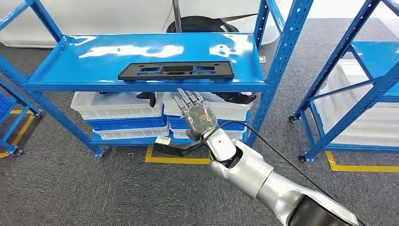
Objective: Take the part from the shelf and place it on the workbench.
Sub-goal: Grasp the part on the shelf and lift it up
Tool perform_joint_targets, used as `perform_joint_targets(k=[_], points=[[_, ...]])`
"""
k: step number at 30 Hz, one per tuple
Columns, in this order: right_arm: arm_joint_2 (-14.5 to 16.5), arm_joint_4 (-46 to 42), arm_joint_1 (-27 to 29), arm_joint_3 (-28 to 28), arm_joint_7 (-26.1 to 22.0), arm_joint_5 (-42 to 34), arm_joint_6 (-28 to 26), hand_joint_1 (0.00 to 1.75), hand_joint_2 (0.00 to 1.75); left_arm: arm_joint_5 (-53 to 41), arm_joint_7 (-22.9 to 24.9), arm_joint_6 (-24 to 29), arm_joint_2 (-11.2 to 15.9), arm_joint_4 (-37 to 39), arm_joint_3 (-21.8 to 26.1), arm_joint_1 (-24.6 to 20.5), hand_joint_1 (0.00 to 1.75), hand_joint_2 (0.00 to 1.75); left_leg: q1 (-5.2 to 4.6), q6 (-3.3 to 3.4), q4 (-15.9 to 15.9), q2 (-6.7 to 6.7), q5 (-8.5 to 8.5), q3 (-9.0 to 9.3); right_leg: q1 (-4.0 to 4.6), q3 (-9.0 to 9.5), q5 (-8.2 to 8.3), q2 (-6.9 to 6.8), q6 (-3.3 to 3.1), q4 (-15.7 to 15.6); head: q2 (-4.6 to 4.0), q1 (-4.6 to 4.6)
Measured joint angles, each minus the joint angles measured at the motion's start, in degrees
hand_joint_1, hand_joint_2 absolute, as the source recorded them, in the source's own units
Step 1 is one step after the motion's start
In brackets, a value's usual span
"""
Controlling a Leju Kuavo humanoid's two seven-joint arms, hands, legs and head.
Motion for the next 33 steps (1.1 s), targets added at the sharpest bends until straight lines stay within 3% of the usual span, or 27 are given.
perform_joint_targets(k=[3, 4, 6, 7, 9, 12, 14, 16, 17, 18, 19, 21, 23, 25, 28, 29, 31, 32, 33], points=[[0.0, 0.0, 0.1, 0.1, 0.0, 0.0, 0.1, 0.00, 1.75, 0.0, 0.0, 0.0, 0.0, 0.0, 0.0, 0.1, 0.00, 0.00, 0.19, -0.25, 2.7, 0.00, 0.61, -2.27, -0.01, 0.20, -0.23, 0.14, 0.04, 0.0, 0.00, -0.01], [0.0, 0.0, 0.1, 0.1, 0.0, -0.1, 0.1, 0.00, 1.75, 0.0, 0.0, 0.0, 0.0, 0.0, 0.0, 0.1, 0.00, 0.00, 0.27, -0.29, 0.9, 0.01, 2.33, -1.84, -0.03, 0.43, -0.39, 0.24, 0.14, 0.0, 0.00, -0.01], [0.0, 0.0, 0.1, 0.1, 0.0, -0.1, 0.1, 0.00, 1.75, 0.0, 0.0, 0.1, 0.0, 0.0, 0.0, 0.1, 0.00, 0.00, 0.33, -0.11, -7.3, -0.01, 7.05, 1.39, 0.00, 1.05, -0.85, 0.40, 0.50, 0.0, -0.01, -0.02], [0.0, 0.0, 0.0, 0.2, 0.0, -0.1, 0.1, 0.00, 1.75, 0.0, 0.0, 0.1, 0.0, 0.0, 0.0, 0.0, 0.00, 0.00, 0.25, 0.13, -11.1, -0.04, 8.54, 3.03, 0.12, 1.24, -1.09, 0.48, 0.75, 0.1, -0.01, -0.02], [0.0, 0.0, -0.1, 0.2, 0.0, -0.1, 0.1, 0.00, 1.75, 0.0, 0.0, 0.1, 0.0, 0.0, 0.0, 0.0, 0.00, 0.00, -0.01, 0.69, -14.3, -0.11, 9.22, 4.49, 0.34, 1.31, -1.36, 0.58, 1.24, 0.1, -0.01, -0.01], [0.0, 0.0, -0.2, 0.3, -0.1, -0.1, 0.0, 0.00, 1.75, 0.1, 0.0, 0.1, 0.0, 0.0, 0.0, 0.0, 0.00, 0.00, -0.08, 1.73, -14.7, -0.15, 9.01, 4.89, 0.21, 1.23, -2.04, 0.49, 2.04, 0.6, 0.00, 0.01], [0.0, 0.0, -0.2, 0.3, -0.1, -0.1, 0.0, 0.00, 1.75, 0.1, 0.0, 0.2, 0.0, 0.1, 0.0, 0.0, 0.00, 0.00, 0.01, 2.47, -14.9, -0.14, 8.92, 5.30, 0.06, -0.60, -4.37, 0.31, 2.46, 4.8, 0.00, 0.02], [-0.1, 0.0, -0.1, 0.4, 0.0, -0.2, 0.0, 0.00, 1.75, 0.1, 0.0, 0.2, 0.0, 0.1, 0.0, 0.0, 0.00, 0.00, -0.08, 2.95, -14.9, -0.12, 8.67, 5.56, 0.05, -4.80, -7.67, 0.23, 2.63, 13.0, 0.00, 0.03], [-0.1, 0.0, 0.1, 0.4, 0.0, -0.2, 0.0, 0.00, 1.75, 0.1, 0.0, 0.2, 0.0, 0.1, 0.0, 0.0, 0.00, 0.00, -0.13, 3.07, -14.8, -0.13, 8.54, 5.69, 0.05, -6.76, -8.50, 0.23, 2.66, 16.3, 0.00, 0.03], [-0.2, 0.0, 0.2, 0.4, 0.0, -0.3, 0.0, 0.00, 1.75, 0.1, 0.0, 0.2, 0.0, 0.1, 0.0, 0.0, 0.00, 0.00, -0.16, 3.13, -14.8, -0.16, 8.41, 5.84, 0.05, -7.87, -8.25, 0.23, 2.65, 17.7, 0.00, 0.03], [-0.2, 0.0, 0.2, 0.4, 0.0, -0.3, 0.0, 0.00, 1.75, 0.1, 0.0, 0.2, 0.0, 0.1, 0.0, 0.1, 0.00, 0.00, -0.17, 3.12, -14.8, -0.21, 8.25, 6.07, 0.04, -7.78, -6.85, 0.22, 2.57, 16.6, 0.00, 0.03], [-0.3, 0.0, 0.2, 0.4, 0.0, -0.5, 0.1, 0.00, 1.75, 0.0, 0.0, 0.2, 0.0, 0.1, 0.0, 0.1, 0.00, 0.00, -0.18, 2.88, -14.8, -0.32, 7.81, 6.71, 0.05, -4.65, -2.23, 0.09, 2.24, 9.0, 0.00, 0.03], [-0.3, 0.0, 0.1, 0.4, 0.0, -0.5, 0.1, 0.00, 1.75, 0.0, 0.0, 0.2, -0.1, 0.1, 0.0, 0.0, 0.00, 0.00, -0.42, 2.38, -14.7, -0.37, 7.34, 7.09, 0.23, -1.53, 0.43, -0.06, 1.87, 2.1, 0.00, 0.01], [-0.3, 0.0, 0.1, 0.4, 0.0, -0.5, 0.1, 0.00, 1.75, 0.0, 0.0, 0.2, -0.1, 0.1, 0.0, 0.0, 0.00, 0.00, -0.56, 1.79, -14.8, -0.35, 7.16, 7.13, 0.54, -0.84, 0.46, -0.01, 1.47, 0.5, 0.00, -0.01], [-0.2, 0.0, 0.0, 0.4, 0.1, -0.6, 0.1, 0.00, 1.75, 0.1, 0.0, 0.3, -0.1, 0.1, 0.0, 0.0, 0.00, 0.00, -0.28, 0.84, -13.5, -0.29, 6.09, 6.62, 0.29, -0.62, 0.52, 0.10, 0.55, 0.3, 0.00, -0.04], [-0.2, 0.0, -0.1, 0.3, 0.0, -0.6, 0.1, 0.00, 1.75, 0.0, 0.0, 0.3, -0.1, 0.1, 0.0, 0.0, 0.00, 0.00, -0.18, 0.50, -11.0, -0.28, 4.80, 5.44, 0.11, -0.48, 0.50, 0.09, 0.28, 0.2, 0.00, -0.08], [-0.1, 0.0, 0.0, 0.4, 0.0, -0.7, 0.1, 0.00, 1.75, 0.1, 0.0, 0.3, -0.1, 0.1, 0.0, 0.0, 0.00, 0.00, -0.02, -0.06, -2.8, -0.26, 1.40, 1.26, 0.04, -0.37, 0.33, 0.09, -0.03, 0.2, 0.00, -0.14], [-0.1, 0.0, 0.0, 0.4, 0.0, -0.7, 0.1, 0.00, 1.75, 0.1, 0.0, 0.3, -0.1, 0.1, 0.0, 0.0, 0.00, 0.00, 0.04, -0.23, 1.0, -0.26, 0.23, -0.91, 0.05, -0.33, 0.25, 0.11, -0.08, 0.2, 0.00, -0.14], [-0.1, 0.0, 0.1, 0.4, 0.0, -0.7, 0.1, 0.00, 1.75, 0.1, 0.0, 0.3, -0.1, 0.1, 0.0, 0.1, 0.00, 0.00, 0.05, -0.31, 3.0, -0.26, 0.11, -2.27, 0.06, -0.25, 0.15, 0.16, -0.09, 0.2, 0.00, -0.14]])
